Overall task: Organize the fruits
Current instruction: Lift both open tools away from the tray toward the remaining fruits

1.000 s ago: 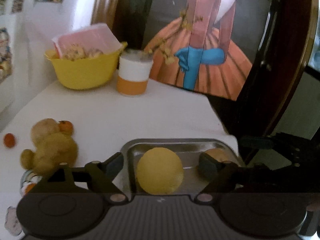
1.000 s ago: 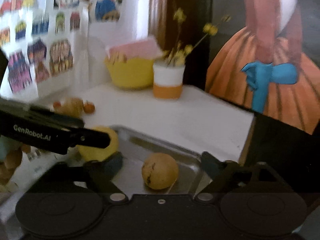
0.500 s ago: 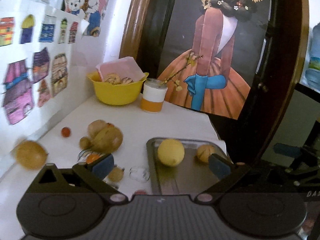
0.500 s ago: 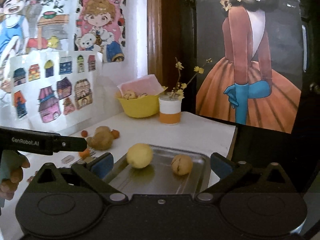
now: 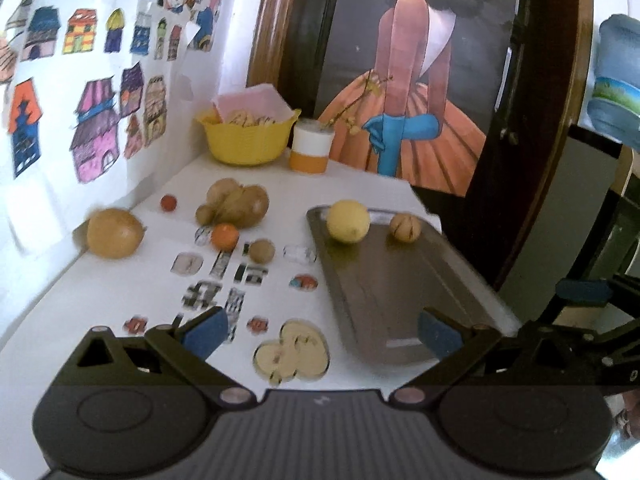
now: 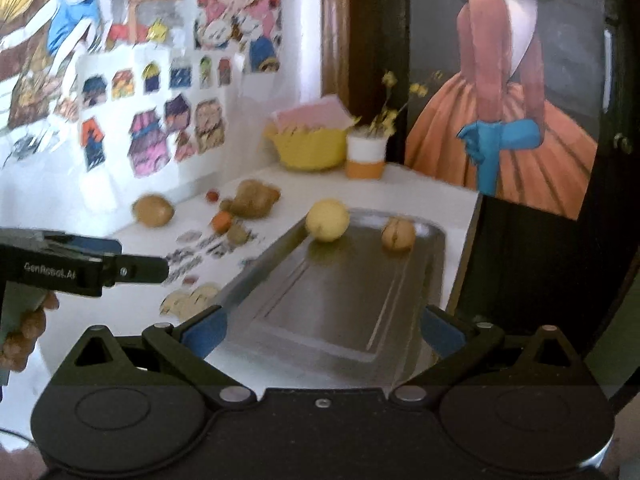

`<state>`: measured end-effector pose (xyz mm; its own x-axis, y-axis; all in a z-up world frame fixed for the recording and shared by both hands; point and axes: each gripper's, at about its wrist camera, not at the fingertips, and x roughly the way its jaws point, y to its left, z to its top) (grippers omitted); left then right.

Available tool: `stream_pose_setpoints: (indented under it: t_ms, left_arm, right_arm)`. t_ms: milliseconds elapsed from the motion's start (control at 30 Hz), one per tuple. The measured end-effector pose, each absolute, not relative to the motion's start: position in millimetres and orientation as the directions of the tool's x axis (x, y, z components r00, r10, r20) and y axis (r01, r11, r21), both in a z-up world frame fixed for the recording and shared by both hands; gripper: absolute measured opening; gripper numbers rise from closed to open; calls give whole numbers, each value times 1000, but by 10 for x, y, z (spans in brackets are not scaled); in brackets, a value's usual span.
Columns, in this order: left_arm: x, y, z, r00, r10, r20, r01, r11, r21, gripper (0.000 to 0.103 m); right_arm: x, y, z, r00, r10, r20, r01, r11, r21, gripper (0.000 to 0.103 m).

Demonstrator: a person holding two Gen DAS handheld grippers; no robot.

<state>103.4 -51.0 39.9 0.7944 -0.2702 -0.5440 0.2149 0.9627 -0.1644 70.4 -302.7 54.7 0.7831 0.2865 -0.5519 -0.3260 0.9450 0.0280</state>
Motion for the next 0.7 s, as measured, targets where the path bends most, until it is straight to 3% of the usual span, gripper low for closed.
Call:
stream_pose_setpoints:
  t_ms: [233,700]
  left_arm:
    - [841,-214,305,768,-195,-611,154,981,-119,103]
    - [892,461,429,776,-20,-630,-46,995,-88,103]
  right_arm:
    - [516,-2681,445,717,321,-618,-404,915,7,102]
    - [815,-2167,573,659,444,-607,-533,845,40,102]
